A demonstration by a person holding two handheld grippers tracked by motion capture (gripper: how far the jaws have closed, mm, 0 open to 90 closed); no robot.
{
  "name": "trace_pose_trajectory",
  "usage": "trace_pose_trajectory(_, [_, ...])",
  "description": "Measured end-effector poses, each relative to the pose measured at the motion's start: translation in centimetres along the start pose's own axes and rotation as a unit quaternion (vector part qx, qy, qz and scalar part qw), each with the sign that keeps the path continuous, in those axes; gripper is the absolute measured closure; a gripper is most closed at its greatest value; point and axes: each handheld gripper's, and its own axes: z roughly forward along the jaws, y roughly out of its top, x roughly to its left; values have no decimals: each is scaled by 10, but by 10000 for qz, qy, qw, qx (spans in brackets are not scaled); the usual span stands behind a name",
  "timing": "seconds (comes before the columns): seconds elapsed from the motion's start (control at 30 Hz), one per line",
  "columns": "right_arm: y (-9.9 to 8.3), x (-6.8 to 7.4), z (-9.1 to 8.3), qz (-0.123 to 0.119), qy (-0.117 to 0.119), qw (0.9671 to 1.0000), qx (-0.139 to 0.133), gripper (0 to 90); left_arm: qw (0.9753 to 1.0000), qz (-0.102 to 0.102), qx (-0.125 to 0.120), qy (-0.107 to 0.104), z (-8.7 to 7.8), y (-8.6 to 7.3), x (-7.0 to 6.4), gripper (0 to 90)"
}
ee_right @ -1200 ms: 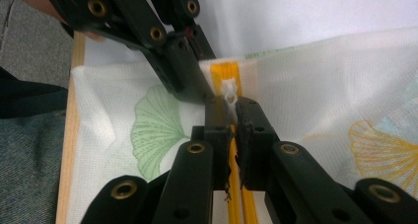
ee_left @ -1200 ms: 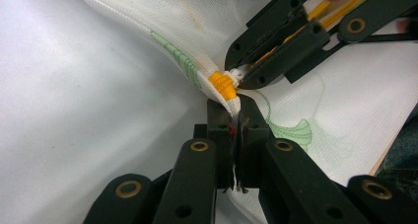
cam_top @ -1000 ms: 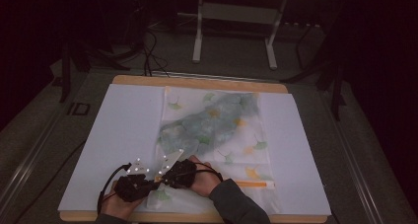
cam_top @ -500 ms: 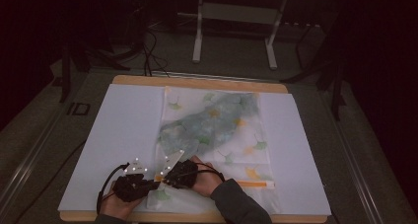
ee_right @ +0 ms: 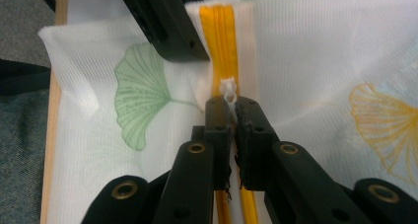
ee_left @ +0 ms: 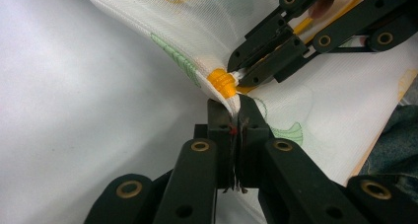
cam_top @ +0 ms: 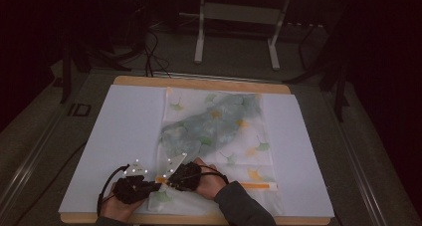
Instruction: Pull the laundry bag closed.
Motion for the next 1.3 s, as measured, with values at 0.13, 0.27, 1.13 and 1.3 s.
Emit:
trace_pose_trajectory(0.13, [-2, -1, -2, 22, -22, 10000, 29, 851, 10000, -25, -63, -42, -2, 0, 2, 875])
trace_pose_trajectory(0.27, [-5, -1, -3, 40, -39, 10000, 45, 850, 10000, -12, -81, -48, -3, 0, 2, 875])
trace_pose_trajectory(1.13, [-23, -2, -19, -40, -314, 9988, 385, 852, 9999, -47, -129, -64, -5, -1, 4, 875])
trace_pose_trajectory(1.3, [-27, -3, -22, -28, -319, 9987, 404, 852, 9999, -48, -146, -68, -5, -1, 4, 875])
